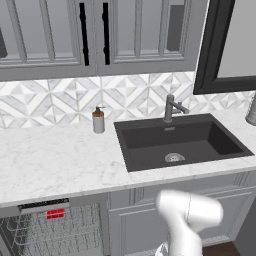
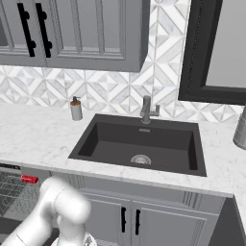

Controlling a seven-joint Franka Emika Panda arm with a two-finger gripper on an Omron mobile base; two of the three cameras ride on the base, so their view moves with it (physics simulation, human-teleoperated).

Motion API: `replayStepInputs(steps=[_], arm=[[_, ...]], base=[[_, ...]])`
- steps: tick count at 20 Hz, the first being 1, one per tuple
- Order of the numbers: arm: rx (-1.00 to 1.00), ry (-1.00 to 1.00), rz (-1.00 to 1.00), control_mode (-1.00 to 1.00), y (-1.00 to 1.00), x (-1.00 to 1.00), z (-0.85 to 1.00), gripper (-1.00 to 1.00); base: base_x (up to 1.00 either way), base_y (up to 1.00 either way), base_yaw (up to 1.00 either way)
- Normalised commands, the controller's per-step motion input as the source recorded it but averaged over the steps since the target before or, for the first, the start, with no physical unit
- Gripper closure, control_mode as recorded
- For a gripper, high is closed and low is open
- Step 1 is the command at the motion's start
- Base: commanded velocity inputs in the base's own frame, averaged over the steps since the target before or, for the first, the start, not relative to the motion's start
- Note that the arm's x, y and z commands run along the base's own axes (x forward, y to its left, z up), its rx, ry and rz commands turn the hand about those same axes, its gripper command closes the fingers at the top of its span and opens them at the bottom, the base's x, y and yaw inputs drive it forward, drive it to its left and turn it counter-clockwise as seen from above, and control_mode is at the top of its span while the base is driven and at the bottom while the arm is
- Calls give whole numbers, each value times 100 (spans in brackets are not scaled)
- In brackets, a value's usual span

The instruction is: Pick up the cup and bowl from the counter, place them in the dishwasher, and close the dishwasher door.

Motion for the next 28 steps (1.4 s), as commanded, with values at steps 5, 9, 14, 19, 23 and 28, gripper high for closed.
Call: replayStepInputs(steps=[5,9,14,19,23,28], arm=[[-7,-10,-32,-100,61,97,-85,-100],[-7,-22,-42,-100,25,100,-94,-100],[-1,-45,-35,-100,10,100,-69,-100],[0,-91,-8,-100,-14,100,-64,-100],[0,-97,0,-100,-6,100,-52,-100],[0,-80,0,-100,-1,100,-49,-100]], base=[[0,0,0],[0,0,0],[0,0,0],[0,0,0],[0,0,0],[0,0,0]])
